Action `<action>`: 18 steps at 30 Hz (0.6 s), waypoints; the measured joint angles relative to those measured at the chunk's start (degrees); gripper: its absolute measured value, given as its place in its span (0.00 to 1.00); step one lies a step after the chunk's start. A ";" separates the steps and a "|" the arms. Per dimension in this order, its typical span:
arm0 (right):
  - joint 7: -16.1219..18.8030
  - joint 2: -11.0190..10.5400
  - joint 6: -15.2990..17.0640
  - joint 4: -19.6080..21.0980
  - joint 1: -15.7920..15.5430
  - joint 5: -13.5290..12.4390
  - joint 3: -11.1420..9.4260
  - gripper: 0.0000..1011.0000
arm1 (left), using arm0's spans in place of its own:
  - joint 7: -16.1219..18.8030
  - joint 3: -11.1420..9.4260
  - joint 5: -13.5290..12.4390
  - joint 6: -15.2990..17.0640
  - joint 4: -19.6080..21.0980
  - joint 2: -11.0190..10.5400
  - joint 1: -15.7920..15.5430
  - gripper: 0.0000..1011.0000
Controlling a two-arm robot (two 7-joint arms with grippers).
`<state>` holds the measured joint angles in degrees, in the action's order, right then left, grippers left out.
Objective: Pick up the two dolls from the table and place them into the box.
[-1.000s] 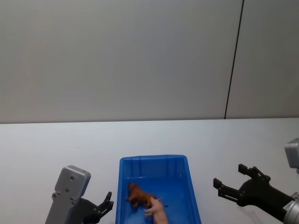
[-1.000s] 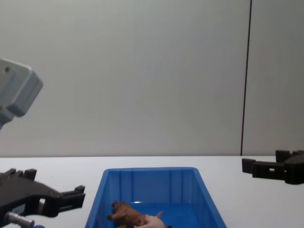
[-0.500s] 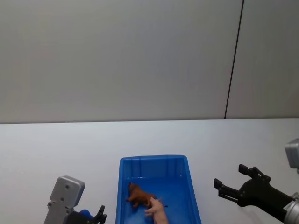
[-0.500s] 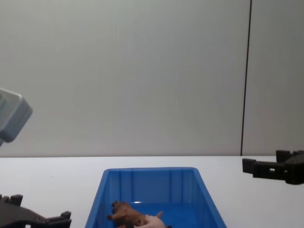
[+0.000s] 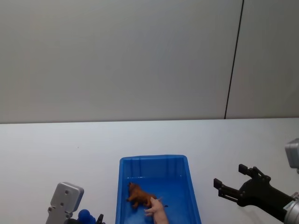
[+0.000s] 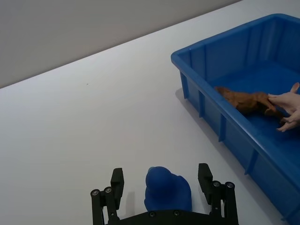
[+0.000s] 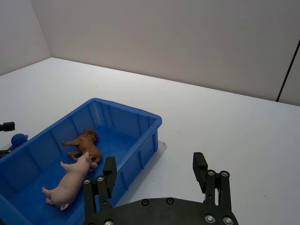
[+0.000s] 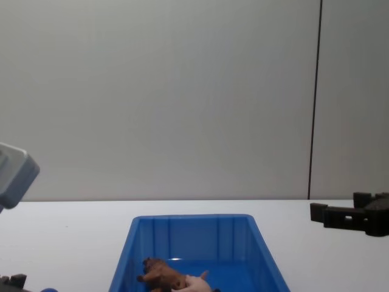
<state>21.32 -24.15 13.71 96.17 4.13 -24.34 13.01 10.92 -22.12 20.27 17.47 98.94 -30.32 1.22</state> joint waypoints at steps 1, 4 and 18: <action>0.00 0.00 0.01 0.00 0.00 0.00 0.00 0.99 | -0.14 0.02 0.01 0.04 -0.16 0.05 -0.03 0.99; 0.00 0.00 0.00 0.00 0.00 0.00 0.00 0.99 | -0.78 0.14 0.08 0.33 -0.76 0.27 -0.16 0.95; 0.00 0.00 0.01 0.00 0.00 0.00 0.00 0.99 | -2.23 0.74 0.96 3.11 -1.89 0.57 -0.17 0.57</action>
<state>21.32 -24.15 13.72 96.17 4.13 -24.34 13.01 8.69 -21.38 21.24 20.58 97.05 -29.75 1.05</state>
